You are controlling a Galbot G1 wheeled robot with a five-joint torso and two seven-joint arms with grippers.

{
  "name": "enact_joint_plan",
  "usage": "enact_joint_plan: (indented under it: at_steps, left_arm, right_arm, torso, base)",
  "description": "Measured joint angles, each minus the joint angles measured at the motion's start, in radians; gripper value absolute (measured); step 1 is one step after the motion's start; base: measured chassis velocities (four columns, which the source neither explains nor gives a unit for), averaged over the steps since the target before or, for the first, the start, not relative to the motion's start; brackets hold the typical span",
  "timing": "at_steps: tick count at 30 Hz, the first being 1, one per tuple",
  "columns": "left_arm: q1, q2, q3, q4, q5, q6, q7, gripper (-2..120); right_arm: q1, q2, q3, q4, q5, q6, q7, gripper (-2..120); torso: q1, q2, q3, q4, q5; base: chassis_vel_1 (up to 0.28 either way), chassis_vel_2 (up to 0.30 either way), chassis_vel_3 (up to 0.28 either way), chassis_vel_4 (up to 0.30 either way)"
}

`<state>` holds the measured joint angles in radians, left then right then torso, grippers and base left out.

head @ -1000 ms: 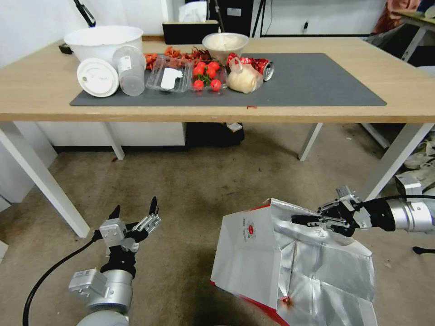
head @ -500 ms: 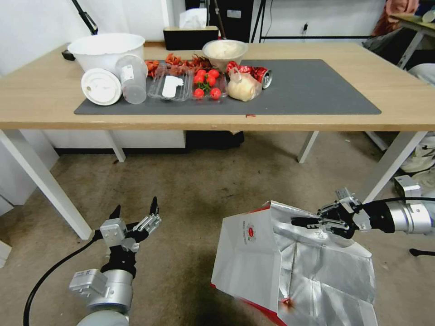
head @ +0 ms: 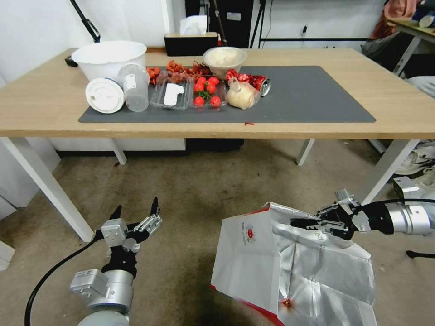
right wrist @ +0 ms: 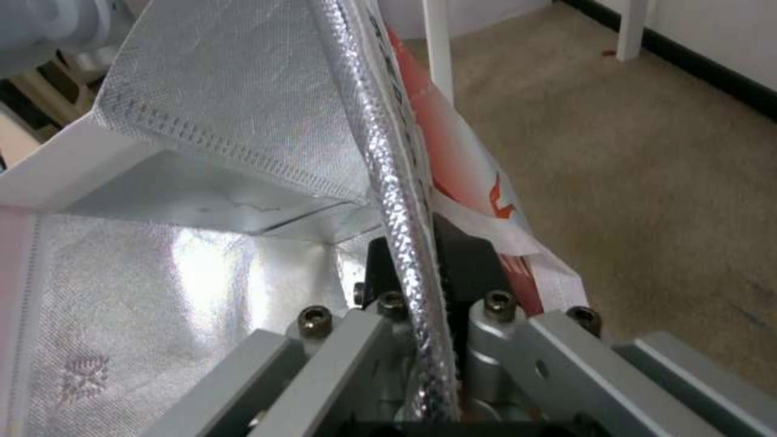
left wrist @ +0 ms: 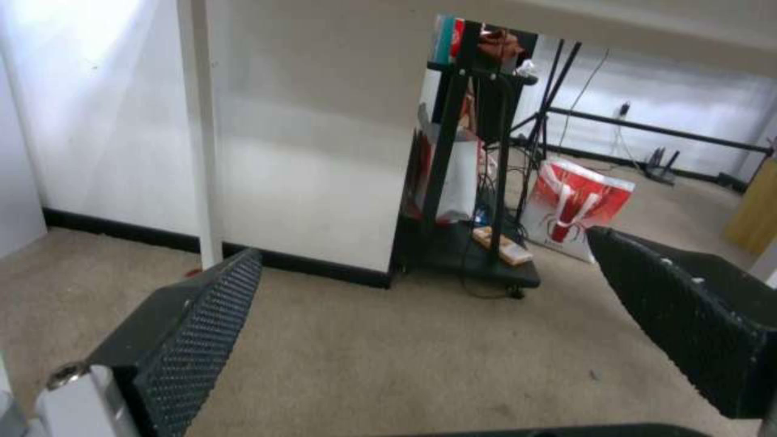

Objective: Pick up the food delivery bag from the floor and place it on the table.

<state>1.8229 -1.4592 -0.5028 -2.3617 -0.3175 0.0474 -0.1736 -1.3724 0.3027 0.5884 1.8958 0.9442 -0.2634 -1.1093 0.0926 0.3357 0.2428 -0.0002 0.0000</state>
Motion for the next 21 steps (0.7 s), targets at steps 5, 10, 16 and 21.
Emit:
enact_joint_plan:
  at_steps: [5, 10, 16, 21]
  left_arm:
    - [0.0, 0.001, 0.0, 0.0, 0.001, 0.001, 0.0, 100]
    - [0.0, 0.001, 0.0, 0.0, 0.002, 0.001, 0.0, 100]
    - [0.001, -0.001, 0.0, 0.0, 0.005, 0.001, 0.0, 100]
    - [0.001, -0.002, 0.0, 0.0, 0.009, 0.001, 0.0, 100]
  right_arm:
    - [0.0, 0.0, 0.0, 0.002, -0.001, 0.0, 0.0, 0]
    - [-0.001, 0.0, 0.001, 0.004, -0.001, 0.001, 0.001, 0]
    - [-0.005, -0.001, 0.002, 0.007, -0.001, 0.002, 0.002, 0]
    - [-0.014, -0.001, 0.006, 0.01, -0.007, 0.004, 0.002, 0]
  torso:
    - [0.006, 0.019, 0.013, 0.0001, 0.0]
    - [0.011, 0.035, 0.024, 0.0001, 0.0]
    - [0.019, 0.059, 0.04, 0.0001, 0.0]
    - [0.026, 0.08, 0.054, 0.0, 0.0]
  base:
    - [0.0, 0.0, 0.0, 0.0]
    - [0.0, 0.0, 0.0, 0.0]
    - [0.0, 0.0, 0.0, 0.0]
    - [0.0, 0.0, 0.0, 0.0]
